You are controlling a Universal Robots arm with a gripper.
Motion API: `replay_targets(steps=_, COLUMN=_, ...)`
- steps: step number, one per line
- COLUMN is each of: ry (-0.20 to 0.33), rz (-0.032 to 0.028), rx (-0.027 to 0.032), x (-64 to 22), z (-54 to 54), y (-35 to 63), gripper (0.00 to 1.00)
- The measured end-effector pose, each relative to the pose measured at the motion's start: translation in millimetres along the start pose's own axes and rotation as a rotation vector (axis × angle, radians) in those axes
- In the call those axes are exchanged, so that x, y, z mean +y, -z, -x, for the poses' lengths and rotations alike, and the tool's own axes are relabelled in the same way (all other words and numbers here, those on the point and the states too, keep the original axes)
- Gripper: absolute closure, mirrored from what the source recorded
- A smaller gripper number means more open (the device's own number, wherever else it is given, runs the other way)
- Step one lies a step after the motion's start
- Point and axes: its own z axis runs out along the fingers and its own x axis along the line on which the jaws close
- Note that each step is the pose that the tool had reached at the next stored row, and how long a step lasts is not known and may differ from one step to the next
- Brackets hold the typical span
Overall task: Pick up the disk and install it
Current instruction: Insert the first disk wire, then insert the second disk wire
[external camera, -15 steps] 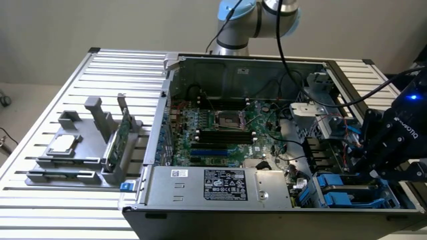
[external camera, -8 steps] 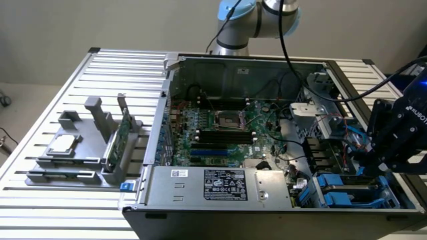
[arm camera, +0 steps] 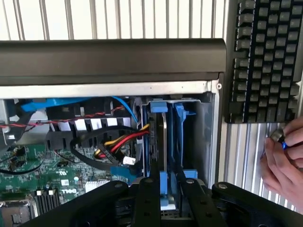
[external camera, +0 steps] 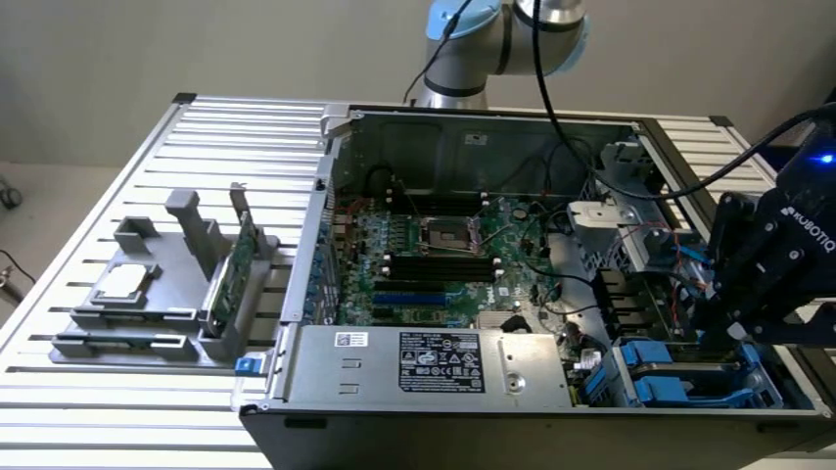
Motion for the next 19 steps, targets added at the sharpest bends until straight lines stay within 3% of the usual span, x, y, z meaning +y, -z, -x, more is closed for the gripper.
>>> replay_targets(steps=3, ry=0.001, rz=-0.0003, rx=0.0086, x=-10.4, z=0.5, y=-1.1, gripper=0.75)
replay_targets(steps=19, ry=0.001, rz=-0.0003, rx=0.0088, x=-10.4, z=0.4, y=-1.2, gripper=0.75)
